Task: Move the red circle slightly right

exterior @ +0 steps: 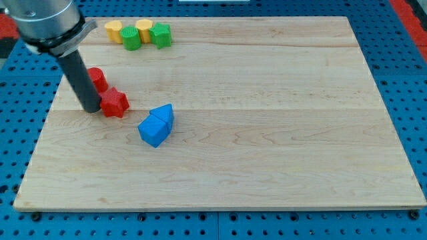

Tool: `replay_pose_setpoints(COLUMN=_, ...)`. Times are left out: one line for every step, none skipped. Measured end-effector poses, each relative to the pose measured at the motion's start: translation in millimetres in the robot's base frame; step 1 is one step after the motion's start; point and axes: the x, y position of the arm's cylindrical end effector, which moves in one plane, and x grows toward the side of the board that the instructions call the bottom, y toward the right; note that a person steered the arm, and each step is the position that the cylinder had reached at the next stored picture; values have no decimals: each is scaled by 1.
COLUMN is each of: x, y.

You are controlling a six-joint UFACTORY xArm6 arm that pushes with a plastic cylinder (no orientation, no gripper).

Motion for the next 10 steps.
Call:
replay_pose_setpoints(x=-21, y=83)
replay_pose_setpoints(x=-26, y=162)
replay_pose_setpoints(x=-31, y=145)
replay_pose_setpoints(x=-30, y=54)
replay_pose_setpoints(x=-20, y=-27)
replay_pose_setpoints(x=-4, y=-94)
replay_pose_setpoints(x=-23, y=-108)
replay_pose_setpoints(x=-53, y=-59)
replay_pose_setpoints(x=-67, y=-49)
replay_pose_setpoints(x=-62, y=12)
